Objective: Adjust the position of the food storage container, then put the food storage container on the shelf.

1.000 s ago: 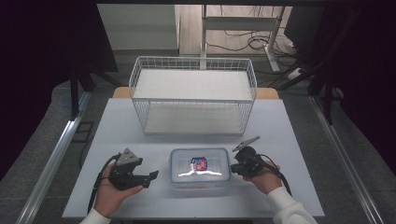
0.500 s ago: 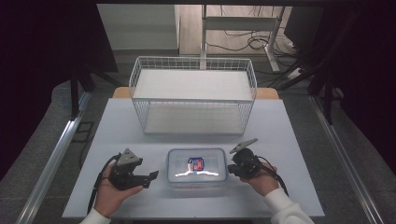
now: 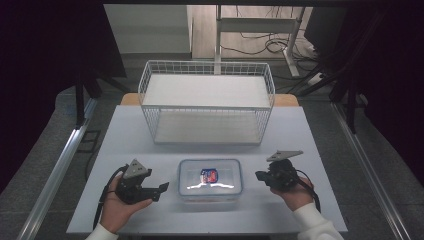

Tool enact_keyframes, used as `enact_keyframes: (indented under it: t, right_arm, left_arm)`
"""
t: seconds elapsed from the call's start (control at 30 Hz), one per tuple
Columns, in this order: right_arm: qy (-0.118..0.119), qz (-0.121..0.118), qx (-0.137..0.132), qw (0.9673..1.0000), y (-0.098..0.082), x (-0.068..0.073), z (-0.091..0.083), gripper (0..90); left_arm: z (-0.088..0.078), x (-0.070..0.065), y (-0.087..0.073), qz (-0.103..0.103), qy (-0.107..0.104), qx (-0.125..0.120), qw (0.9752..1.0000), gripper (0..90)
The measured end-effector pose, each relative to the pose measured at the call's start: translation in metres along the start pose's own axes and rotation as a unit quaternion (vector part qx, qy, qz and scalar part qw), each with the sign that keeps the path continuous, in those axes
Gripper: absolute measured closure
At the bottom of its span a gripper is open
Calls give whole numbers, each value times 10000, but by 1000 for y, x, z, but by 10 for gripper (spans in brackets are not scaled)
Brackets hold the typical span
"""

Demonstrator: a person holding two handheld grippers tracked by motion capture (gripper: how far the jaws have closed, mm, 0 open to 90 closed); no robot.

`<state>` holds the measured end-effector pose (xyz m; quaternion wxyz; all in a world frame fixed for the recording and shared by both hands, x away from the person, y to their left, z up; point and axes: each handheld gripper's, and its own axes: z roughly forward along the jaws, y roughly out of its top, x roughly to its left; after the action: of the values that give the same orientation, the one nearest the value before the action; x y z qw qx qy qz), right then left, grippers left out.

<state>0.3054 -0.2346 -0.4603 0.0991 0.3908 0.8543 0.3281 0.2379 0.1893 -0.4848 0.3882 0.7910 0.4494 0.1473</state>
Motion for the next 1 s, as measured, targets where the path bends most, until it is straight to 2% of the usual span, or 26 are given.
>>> enact_keyframes:
  t: [0.07, 0.17, 0.23, 0.27, 0.33, 0.37, 0.47, 0.6, 0.73, 0.83, 0.9, 1.0]
  right_arm:
    - [-11, 169, -132, 9998, -6, -5, -6, 882]
    - [174, 479, -352, 9981, -11, -13, -8, 822]
    - [282, 595, -452, 9968, -12, -16, -7, 669]
    - [291, 593, -483, 9966, -11, -16, -7, 531]
    - [324, 614, -510, 9963, -9, -13, -5, 373]
    - [342, 603, -526, 9962, -8, -12, -5, 322]
    - [331, 508, -646, 9961, -8, -8, -4, 251]
    - [132, 459, -749, 9960, -8, -6, -6, 210]
    - [248, 502, -820, 9951, -7, -6, -7, 210]
    - [451, 694, -848, 9930, -8, -8, -7, 211]
    - [511, 769, -880, 9918, -9, -10, -6, 214]
    - [477, 764, -883, 9920, -8, -9, -8, 216]
  left_arm:
    - [0, 0, 0, -4, 4, -9, 10000, 216]
    - [1, 0, 0, 1, -1, 2, 10000, 215]
    - [1, 0, 0, -12, -9, 3, 10000, 213]
    - [0, 0, 0, -15, -4, -3, 10000, 212]
    - [0, 0, 0, -40, -16, -10, 10000, 211]
    - [0, 1, 0, -50, -27, -2, 10000, 209]
    - [1, 1, -2, -98, -92, 62, 9999, 202]
    - [0, 2, -2, -162, -157, 58, 9997, 194]
    - [1, 2, 0, -237, -106, 9, 9997, 179]
    - [1, 1, 1, -300, -160, -10, 9994, 162]
    - [2, 1, 3, -411, -277, -30, 9988, 150]
    - [4, 3, 4, -681, -609, 1, 9958, 126]
